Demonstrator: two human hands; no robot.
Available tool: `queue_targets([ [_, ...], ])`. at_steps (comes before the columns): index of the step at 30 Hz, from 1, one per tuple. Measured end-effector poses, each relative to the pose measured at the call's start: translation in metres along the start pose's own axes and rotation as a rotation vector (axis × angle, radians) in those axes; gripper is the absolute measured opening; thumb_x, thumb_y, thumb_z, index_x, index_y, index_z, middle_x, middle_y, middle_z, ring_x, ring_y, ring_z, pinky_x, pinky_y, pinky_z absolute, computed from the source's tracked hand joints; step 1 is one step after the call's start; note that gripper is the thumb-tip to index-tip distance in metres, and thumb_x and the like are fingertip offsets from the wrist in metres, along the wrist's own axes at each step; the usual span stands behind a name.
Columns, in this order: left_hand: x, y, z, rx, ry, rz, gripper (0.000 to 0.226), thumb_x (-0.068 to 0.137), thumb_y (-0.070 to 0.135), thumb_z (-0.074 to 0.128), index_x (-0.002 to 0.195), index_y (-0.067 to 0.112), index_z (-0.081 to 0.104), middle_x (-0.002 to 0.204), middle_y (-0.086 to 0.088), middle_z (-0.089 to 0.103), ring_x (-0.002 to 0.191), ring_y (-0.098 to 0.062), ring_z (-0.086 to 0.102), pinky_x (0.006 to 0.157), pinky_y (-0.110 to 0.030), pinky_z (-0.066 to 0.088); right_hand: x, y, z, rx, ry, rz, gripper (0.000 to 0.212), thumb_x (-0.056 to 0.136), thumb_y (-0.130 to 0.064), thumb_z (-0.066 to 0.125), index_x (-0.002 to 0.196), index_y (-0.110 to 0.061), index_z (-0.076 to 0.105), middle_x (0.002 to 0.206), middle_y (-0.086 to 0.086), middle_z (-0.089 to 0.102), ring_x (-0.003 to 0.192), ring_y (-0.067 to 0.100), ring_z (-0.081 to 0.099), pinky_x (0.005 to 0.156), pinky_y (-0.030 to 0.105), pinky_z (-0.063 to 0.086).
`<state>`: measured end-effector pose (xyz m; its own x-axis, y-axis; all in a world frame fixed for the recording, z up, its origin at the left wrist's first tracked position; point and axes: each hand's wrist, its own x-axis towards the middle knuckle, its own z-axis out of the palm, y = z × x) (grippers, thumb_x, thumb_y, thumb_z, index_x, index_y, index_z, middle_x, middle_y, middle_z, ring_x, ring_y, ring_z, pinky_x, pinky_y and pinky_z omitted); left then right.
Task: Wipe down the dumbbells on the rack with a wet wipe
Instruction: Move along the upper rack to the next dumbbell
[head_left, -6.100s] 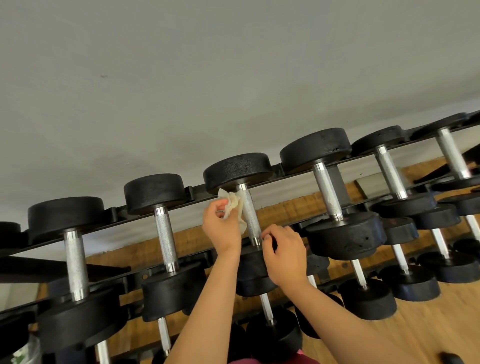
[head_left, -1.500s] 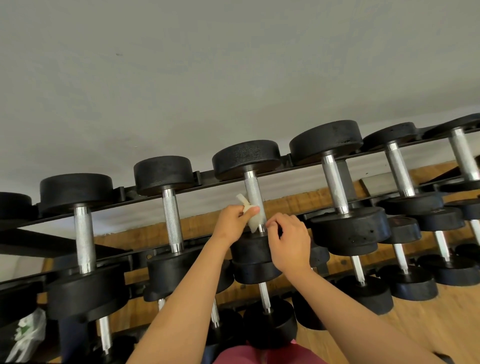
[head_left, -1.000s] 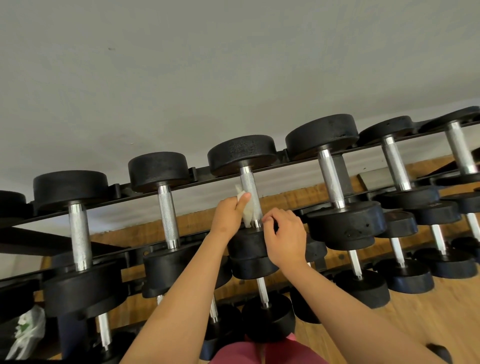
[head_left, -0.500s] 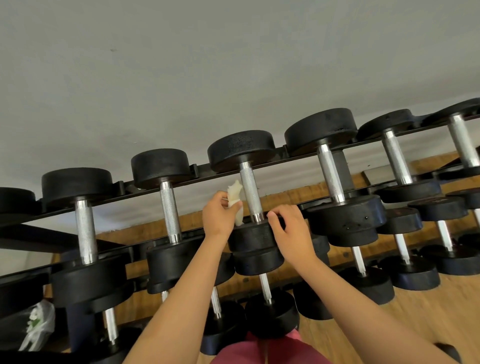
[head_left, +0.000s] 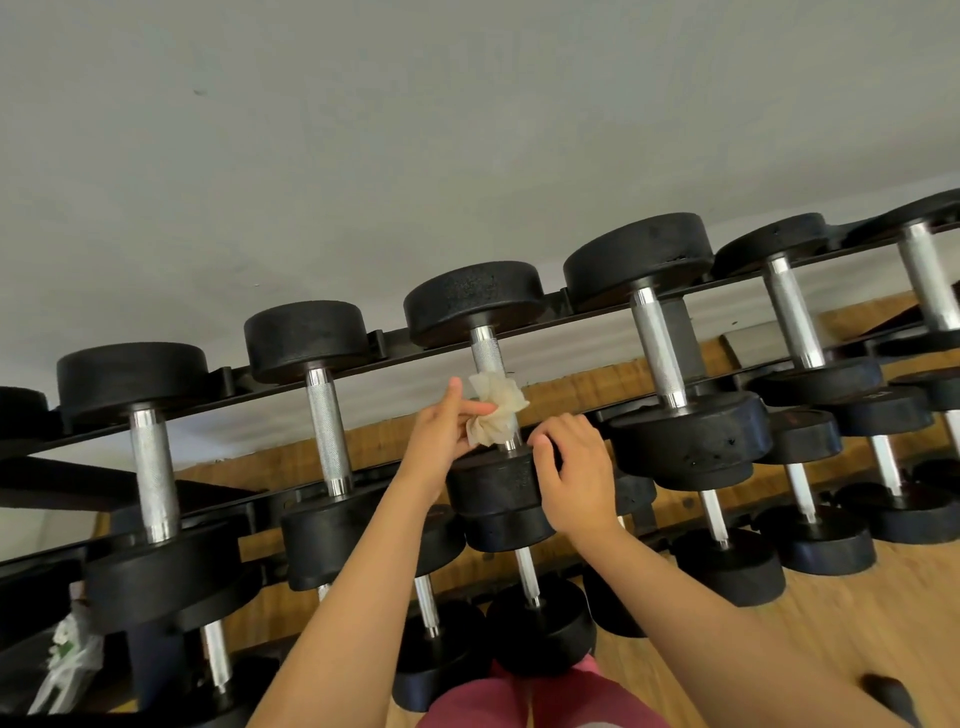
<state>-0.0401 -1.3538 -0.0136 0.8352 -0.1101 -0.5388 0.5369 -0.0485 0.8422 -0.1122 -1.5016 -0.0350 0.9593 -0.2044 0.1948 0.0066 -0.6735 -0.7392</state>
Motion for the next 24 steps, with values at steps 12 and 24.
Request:
queue_targets([
  [12, 0.016, -0.002, 0.015, 0.238, 0.165, -0.013, 0.033, 0.076, 0.037, 0.081, 0.090, 0.009, 0.071, 0.092, -0.001, 0.070, 0.087, -0.012, 0.063, 0.067, -0.022, 0.045, 0.000, 0.000, 0.000, 0.010, 0.016, -0.010, 0.030, 0.093, -0.029, 0.036, 0.081, -0.014, 0.059, 0.080, -0.007, 0.053, 0.078, 0.009, 0.046, 0.072, 0.023, 0.032],
  [24, 0.018, 0.007, 0.016, 0.108, 0.021, -0.150, 0.030, 0.078, 0.021, 0.081, 0.095, 0.005, 0.063, 0.106, -0.012, 0.071, 0.094, -0.022, 0.070, 0.076, -0.029, 0.059, 0.000, 0.000, 0.000, -0.001, 0.022, -0.011, 0.031, 0.093, -0.028, 0.036, 0.079, -0.014, 0.059, 0.078, -0.005, 0.053, 0.077, 0.009, 0.044, 0.072, 0.022, 0.030],
])
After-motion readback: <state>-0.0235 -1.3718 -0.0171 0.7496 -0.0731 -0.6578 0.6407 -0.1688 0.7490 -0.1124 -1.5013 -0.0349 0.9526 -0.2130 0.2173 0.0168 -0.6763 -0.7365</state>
